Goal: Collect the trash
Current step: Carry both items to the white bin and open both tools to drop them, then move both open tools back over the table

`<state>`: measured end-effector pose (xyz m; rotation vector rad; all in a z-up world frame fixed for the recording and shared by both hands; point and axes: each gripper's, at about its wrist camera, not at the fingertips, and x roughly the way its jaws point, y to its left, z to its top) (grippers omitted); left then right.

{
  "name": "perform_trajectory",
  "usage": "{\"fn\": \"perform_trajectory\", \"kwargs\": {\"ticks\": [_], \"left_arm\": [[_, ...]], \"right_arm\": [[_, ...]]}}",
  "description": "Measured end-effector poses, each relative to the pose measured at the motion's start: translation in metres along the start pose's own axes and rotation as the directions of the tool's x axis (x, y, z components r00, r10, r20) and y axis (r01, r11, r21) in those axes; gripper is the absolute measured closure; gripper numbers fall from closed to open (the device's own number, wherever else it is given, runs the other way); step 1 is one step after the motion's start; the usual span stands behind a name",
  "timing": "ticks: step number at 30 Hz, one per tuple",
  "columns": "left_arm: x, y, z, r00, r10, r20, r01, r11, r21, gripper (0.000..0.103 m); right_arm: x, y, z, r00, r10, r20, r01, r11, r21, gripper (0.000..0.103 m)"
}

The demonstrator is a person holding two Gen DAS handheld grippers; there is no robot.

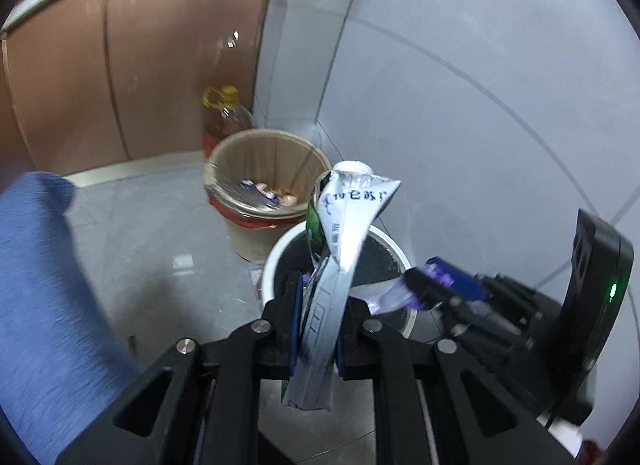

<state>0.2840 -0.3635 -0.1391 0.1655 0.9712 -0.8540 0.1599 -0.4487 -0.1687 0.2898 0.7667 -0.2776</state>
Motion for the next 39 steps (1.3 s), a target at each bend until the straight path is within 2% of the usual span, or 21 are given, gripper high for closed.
{"fn": "perform_trajectory", "kwargs": {"ticks": [4,6,9,12,17,22,25,27,28,29,32,36,39], "left_arm": [[0.042,-0.005,0.012,0.999,-0.003,-0.043,0.002,1.0,-0.011,0.09],[0.061,-0.007,0.018,0.998,-0.013,-0.057,0.012,1.0,-0.028,0.089],[0.083,-0.007,0.025,0.996,-0.048,-0.079,0.044,0.997,-0.06,0.087],[0.091,-0.007,0.027,0.995,-0.061,-0.079,0.055,0.995,-0.087,0.083],[0.066,-0.011,0.02,0.999,-0.017,-0.035,0.015,0.997,-0.071,0.083],[0.011,-0.017,0.009,0.994,0.09,0.061,-0.087,0.995,-0.043,0.082],[-0.027,-0.022,-0.002,0.979,0.156,0.134,-0.154,0.988,-0.03,0.082],[-0.057,-0.028,-0.012,0.963,0.198,0.185,-0.197,0.98,-0.026,0.075],[-0.069,-0.03,-0.016,0.955,0.215,0.207,-0.213,0.977,-0.029,0.067],[-0.084,-0.032,-0.022,0.944,0.232,0.236,-0.23,0.973,-0.034,0.061],[-0.126,-0.036,-0.04,0.915,0.269,0.301,-0.268,0.962,-0.047,0.056],[-0.174,-0.033,-0.065,0.881,0.31,0.358,-0.301,0.95,-0.084,0.052],[-0.205,-0.027,-0.087,0.846,0.359,0.393,-0.337,0.933,-0.127,0.046]], "right_arm": [[0.03,-0.017,-0.008,0.997,-0.057,-0.044,0.058,0.998,0.025,0.076],[0.035,-0.025,-0.014,0.995,-0.082,-0.05,0.084,0.995,0.045,0.063],[0.039,-0.033,-0.023,0.992,-0.11,-0.065,0.114,0.991,0.07,0.054],[0.034,-0.031,-0.028,0.989,-0.129,-0.07,0.133,0.989,0.066,0.051],[0.013,-0.025,-0.032,0.99,-0.127,-0.053,0.131,0.989,0.067,0.043],[-0.012,-0.008,-0.029,0.993,-0.117,-0.007,0.117,0.992,0.051,0.03],[-0.034,0.005,-0.025,0.993,-0.11,0.041,0.108,0.993,0.05,0.024],[-0.049,0.013,-0.022,0.993,-0.095,0.071,0.092,0.995,0.044,0.018],[-0.061,0.02,-0.021,0.992,-0.09,0.091,0.087,0.996,0.035,0.017],[-0.068,0.024,-0.02,0.991,-0.085,0.105,0.083,0.996,0.028,0.015],[-0.101,0.044,-0.019,0.985,-0.064,0.159,0.065,0.998,-0.003,0.007],[-0.131,0.065,-0.022,0.978,-0.029,0.204,0.035,0.999,-0.028,0.003],[-0.156,0.085,-0.026,0.968,-0.031,0.251,0.049,0.997,-0.065,0.002]]}}
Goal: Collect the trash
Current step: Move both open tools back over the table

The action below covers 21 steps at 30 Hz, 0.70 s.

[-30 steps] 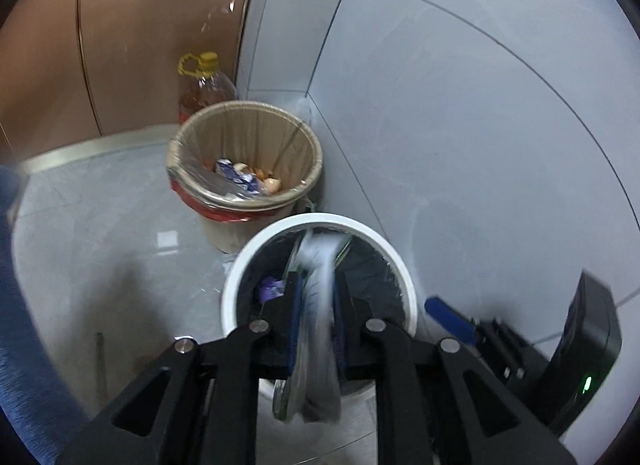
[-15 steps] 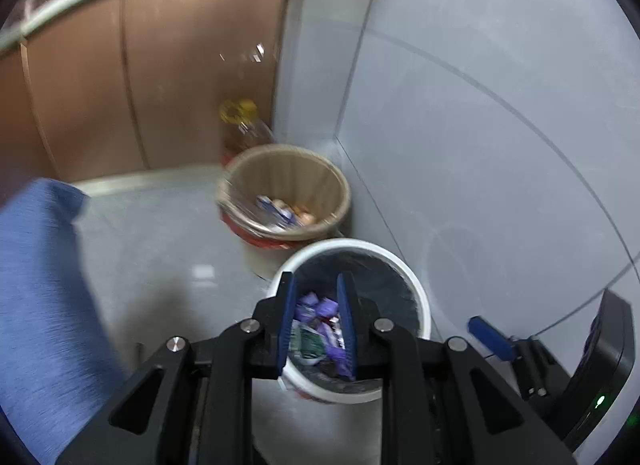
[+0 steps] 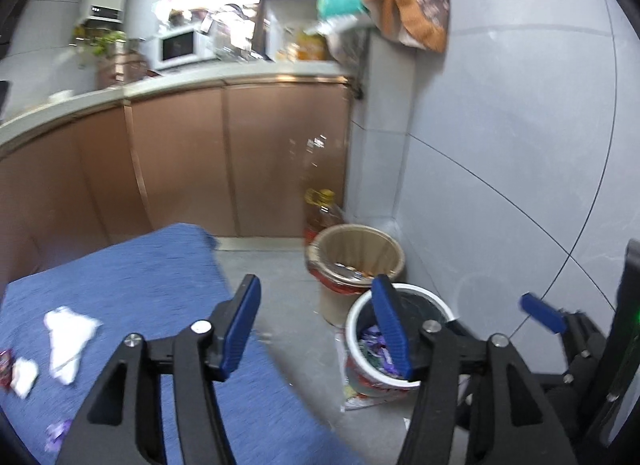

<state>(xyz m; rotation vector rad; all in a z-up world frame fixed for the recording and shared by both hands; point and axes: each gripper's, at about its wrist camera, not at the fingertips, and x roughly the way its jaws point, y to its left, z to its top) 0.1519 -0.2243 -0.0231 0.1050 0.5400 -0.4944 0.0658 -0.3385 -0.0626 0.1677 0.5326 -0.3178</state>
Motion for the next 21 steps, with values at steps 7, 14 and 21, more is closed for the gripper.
{"fn": "perform_trajectory", "kwargs": {"ticks": [7,14,21], "left_arm": [[-0.075,0.042,-0.019,0.992,0.099,0.072,-0.095,0.994,-0.061,0.044],[-0.123,0.061,-0.035,0.979,0.165,0.12,-0.157,0.985,-0.075,0.044],[-0.155,0.072,-0.048,0.963,0.223,0.151,-0.214,0.974,-0.077,0.044]], "right_arm": [[-0.047,0.034,0.002,0.994,0.015,0.106,-0.009,0.998,-0.059,0.0],[-0.08,0.056,0.0,0.983,0.07,0.169,-0.055,0.994,-0.094,0.0],[-0.108,0.076,-0.002,0.966,0.132,0.221,-0.104,0.986,-0.131,0.0]]}}
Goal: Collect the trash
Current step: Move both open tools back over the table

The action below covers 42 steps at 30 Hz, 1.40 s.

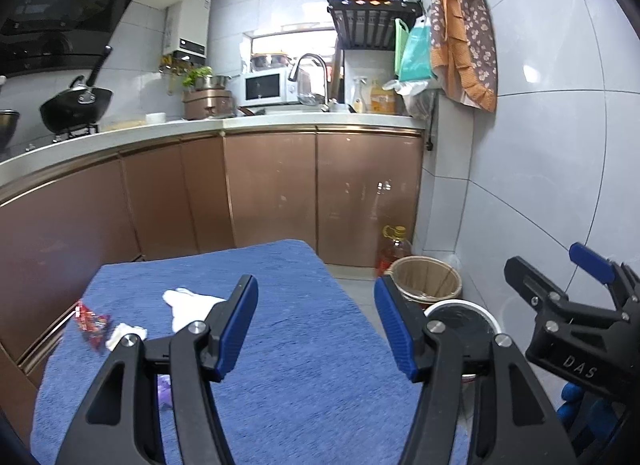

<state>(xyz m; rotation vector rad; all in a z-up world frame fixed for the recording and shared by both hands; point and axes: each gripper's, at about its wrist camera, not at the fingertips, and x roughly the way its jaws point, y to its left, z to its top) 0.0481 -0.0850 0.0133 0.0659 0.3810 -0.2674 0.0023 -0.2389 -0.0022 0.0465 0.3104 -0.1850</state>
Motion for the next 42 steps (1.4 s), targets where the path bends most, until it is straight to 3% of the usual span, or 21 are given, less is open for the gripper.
{"fn": "perform_trajectory", "kwargs": {"ticks": [14,20,29,42], "left_arm": [[-0.037,0.032,-0.016,0.997,0.077,0.014,-0.076,0.996,-0.045,0.042],[-0.05,0.043,-0.019,0.995,0.098,0.028,-0.096,0.994,-0.057,0.041],[-0.07,0.067,-0.026,0.991,0.123,0.046,-0.117,0.988,-0.101,0.041],[-0.091,0.1,-0.037,0.984,0.168,0.06,-0.156,0.975,-0.161,0.041]], "right_arm": [[-0.029,0.038,0.0,0.995,0.099,0.028,-0.098,0.994,-0.039,0.0],[-0.04,0.05,0.0,0.995,0.092,0.025,-0.09,0.993,-0.08,0.0],[-0.072,0.046,0.01,0.987,0.094,0.134,-0.091,0.996,-0.023,0.0],[-0.078,0.067,0.013,0.984,0.13,0.121,-0.123,0.99,-0.064,0.0]]}}
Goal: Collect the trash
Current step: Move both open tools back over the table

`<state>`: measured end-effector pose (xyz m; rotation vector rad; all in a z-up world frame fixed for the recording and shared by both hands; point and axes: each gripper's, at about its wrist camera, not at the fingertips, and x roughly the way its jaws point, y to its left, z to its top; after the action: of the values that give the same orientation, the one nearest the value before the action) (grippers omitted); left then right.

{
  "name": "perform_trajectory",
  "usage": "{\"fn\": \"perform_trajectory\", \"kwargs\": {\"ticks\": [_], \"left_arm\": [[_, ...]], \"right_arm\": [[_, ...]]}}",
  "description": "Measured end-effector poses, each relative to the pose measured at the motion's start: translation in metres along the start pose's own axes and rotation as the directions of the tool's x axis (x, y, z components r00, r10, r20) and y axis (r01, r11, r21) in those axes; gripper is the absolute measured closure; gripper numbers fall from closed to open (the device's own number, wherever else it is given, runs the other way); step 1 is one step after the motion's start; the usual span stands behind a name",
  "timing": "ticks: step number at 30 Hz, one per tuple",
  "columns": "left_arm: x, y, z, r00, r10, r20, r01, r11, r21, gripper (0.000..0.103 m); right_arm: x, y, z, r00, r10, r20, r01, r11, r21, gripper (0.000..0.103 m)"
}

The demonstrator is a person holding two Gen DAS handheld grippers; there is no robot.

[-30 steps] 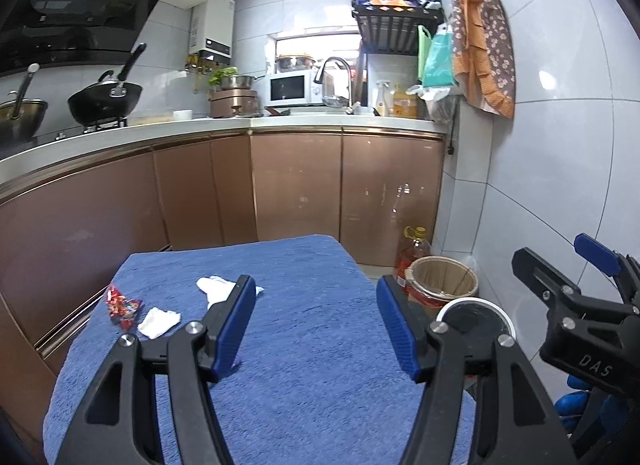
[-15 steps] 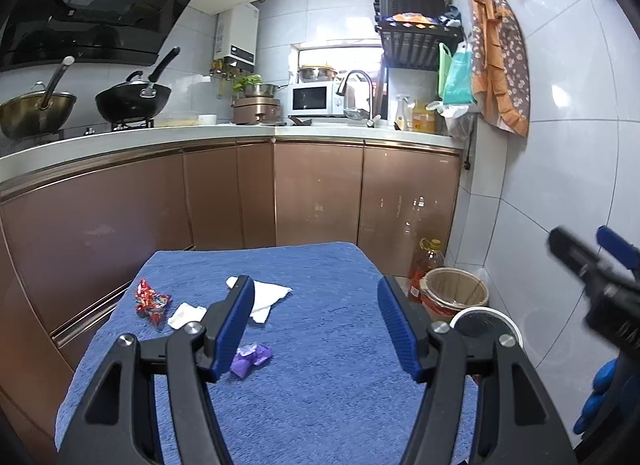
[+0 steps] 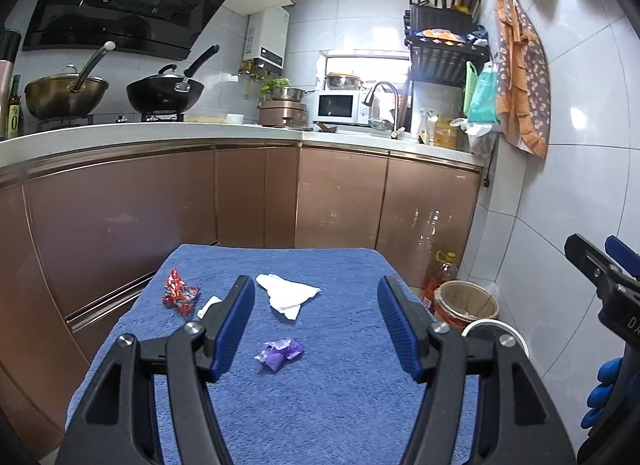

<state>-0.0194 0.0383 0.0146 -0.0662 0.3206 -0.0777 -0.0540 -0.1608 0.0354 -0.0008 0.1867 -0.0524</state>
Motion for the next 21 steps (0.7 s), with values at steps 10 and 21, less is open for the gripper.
{"fn": "perform_trajectory", "kwargs": {"ticks": [10,21], "left_arm": [[0.006,0.008,-0.003,1.0,0.001,-0.017,-0.001,1.0,-0.008,0.041],[0.051,0.053,-0.035,0.991,0.024,-0.134,-0.026,1.0,-0.013,0.041]], "right_arm": [[0.009,0.004,-0.004,0.999,0.023,-0.025,-0.024,1.0,-0.01,0.0],[0.057,0.012,-0.014,0.985,0.104,-0.139,-0.107,0.994,-0.018,0.0]]}}
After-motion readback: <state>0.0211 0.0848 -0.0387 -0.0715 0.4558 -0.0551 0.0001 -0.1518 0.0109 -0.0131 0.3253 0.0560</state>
